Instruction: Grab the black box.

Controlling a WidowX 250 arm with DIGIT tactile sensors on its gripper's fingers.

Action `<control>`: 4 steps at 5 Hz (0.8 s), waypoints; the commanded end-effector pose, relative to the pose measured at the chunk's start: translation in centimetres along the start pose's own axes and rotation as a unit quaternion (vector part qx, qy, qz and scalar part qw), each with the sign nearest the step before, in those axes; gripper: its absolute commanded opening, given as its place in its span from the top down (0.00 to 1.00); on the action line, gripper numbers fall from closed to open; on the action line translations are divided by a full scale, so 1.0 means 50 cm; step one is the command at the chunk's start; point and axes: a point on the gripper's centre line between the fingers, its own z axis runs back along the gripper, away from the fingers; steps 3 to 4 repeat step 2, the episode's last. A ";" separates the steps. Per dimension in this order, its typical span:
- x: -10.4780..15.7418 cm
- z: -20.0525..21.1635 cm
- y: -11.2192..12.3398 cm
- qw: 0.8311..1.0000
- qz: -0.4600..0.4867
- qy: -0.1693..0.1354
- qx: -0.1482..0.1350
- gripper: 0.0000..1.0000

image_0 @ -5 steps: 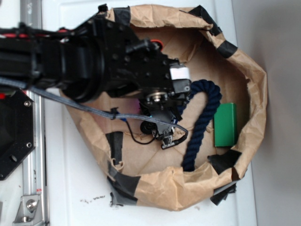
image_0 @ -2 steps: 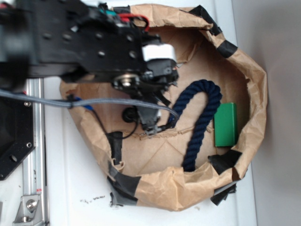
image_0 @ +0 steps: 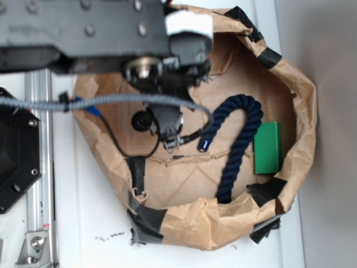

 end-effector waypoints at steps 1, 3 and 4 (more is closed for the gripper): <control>0.030 0.046 0.011 0.998 0.014 -0.052 -0.017 1.00; 0.034 0.042 0.011 0.999 0.011 -0.050 -0.012 1.00; 0.034 0.042 0.011 0.999 0.011 -0.050 -0.012 1.00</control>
